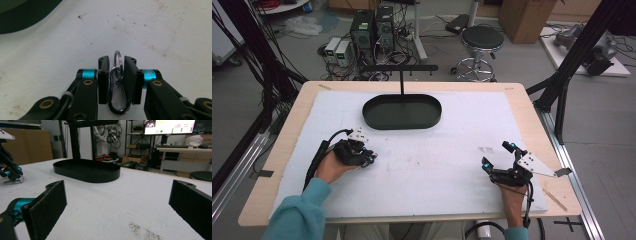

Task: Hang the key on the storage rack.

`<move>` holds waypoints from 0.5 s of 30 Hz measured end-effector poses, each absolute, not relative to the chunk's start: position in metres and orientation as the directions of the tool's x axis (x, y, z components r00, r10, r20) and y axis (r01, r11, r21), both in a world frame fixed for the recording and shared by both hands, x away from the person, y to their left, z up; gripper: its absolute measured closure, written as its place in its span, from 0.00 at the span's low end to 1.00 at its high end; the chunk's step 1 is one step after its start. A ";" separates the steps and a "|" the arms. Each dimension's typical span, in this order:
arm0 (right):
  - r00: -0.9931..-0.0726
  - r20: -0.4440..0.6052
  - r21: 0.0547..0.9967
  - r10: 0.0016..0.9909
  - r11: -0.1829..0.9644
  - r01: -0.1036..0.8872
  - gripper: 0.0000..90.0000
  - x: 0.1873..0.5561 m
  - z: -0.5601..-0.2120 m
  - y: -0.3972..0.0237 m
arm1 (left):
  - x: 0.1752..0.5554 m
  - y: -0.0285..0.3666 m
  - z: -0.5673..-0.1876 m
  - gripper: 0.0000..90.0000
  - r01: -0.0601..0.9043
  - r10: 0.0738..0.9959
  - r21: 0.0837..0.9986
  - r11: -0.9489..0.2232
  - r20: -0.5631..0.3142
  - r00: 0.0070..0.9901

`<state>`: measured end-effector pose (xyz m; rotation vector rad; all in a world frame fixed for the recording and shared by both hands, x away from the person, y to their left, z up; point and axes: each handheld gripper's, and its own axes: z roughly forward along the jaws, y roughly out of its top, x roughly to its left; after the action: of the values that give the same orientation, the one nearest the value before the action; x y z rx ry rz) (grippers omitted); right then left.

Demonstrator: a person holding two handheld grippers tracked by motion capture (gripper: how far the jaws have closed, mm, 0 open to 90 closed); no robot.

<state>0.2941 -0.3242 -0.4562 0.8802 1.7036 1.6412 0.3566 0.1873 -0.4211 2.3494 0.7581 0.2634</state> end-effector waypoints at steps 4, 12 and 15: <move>-0.595 0.022 0.999 0.804 0.011 0.051 0.01 0.294 -0.456 -0.324 | 0.357 0.187 -0.421 0.88 0.457 0.585 0.637 -0.621 -0.011 0.811; -0.595 0.021 0.999 0.804 0.012 0.051 0.01 0.294 -0.456 -0.324 | 0.357 0.187 -0.421 0.96 0.450 0.580 0.634 -0.629 -0.003 0.815; -0.595 0.021 0.999 0.804 0.012 0.051 0.01 0.294 -0.456 -0.324 | 0.357 0.187 -0.421 0.97 0.450 0.584 0.636 -0.627 0.001 0.812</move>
<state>0.2941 -0.3242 -0.4562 0.8799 1.7035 1.6413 0.3566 0.1866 -0.4211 2.3534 0.7577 0.2731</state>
